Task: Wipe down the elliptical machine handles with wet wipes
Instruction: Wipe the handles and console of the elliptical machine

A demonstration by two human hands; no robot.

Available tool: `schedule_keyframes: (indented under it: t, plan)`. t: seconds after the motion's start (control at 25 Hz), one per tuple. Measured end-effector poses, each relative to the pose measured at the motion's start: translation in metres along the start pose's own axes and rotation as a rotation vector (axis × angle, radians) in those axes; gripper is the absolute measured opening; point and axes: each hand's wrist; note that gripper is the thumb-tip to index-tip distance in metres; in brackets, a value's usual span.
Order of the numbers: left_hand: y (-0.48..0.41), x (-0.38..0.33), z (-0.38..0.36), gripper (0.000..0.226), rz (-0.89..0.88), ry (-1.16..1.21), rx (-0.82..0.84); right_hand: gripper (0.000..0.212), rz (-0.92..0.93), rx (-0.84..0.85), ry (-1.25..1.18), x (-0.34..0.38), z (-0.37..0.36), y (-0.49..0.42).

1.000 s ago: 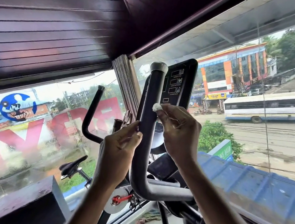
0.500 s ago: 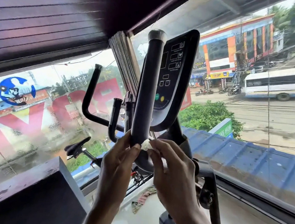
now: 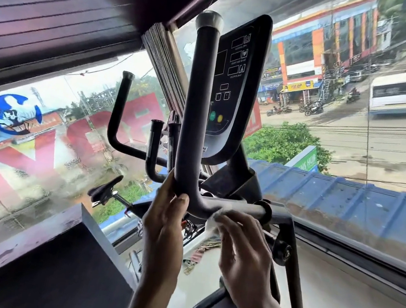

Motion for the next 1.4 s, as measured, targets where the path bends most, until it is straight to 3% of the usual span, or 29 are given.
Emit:
schedule_keyframes:
  t: [0.08,0.24,0.4,0.6,0.96,1.2,1.4]
  plan:
    - [0.002,0.004,0.0,0.046,-0.012,-0.025,-0.013,0.019,-0.068,-0.062,-0.04,0.008,-0.002,-0.005]
    - [0.012,0.01,-0.006,0.037,0.002,-0.01,-0.089,0.018,-0.008,-0.001,-0.028,0.008,-0.01,0.001]
    - [0.024,0.015,-0.017,0.032,-0.02,-0.025,-0.153,0.019,-0.145,-0.046,0.02,-0.015,-0.01,-0.006]
    - [0.031,0.021,-0.031,0.043,-0.042,0.004,-0.235,0.023,-0.024,0.034,-0.093,0.015,-0.013,-0.007]
    - [0.043,0.034,-0.06,0.074,-0.033,-0.002,-0.335,0.026,-0.131,0.12,0.249,-0.159,0.002,-0.003]
    - [0.043,0.043,-0.079,0.068,0.033,0.001,-0.373,0.018,-0.096,0.14,0.249,-0.166,0.011,0.004]
    - [0.042,0.045,-0.084,0.069,0.055,-0.008,-0.431,0.027,-0.23,0.12,0.197,-0.166,0.004,-0.015]
Point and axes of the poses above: each hand's wrist, its own y-axis away from the middle knuckle, its own z-axis out of the back of the hand, x = y × z, and after that the axes turned 6 degrees about -z, right-handed
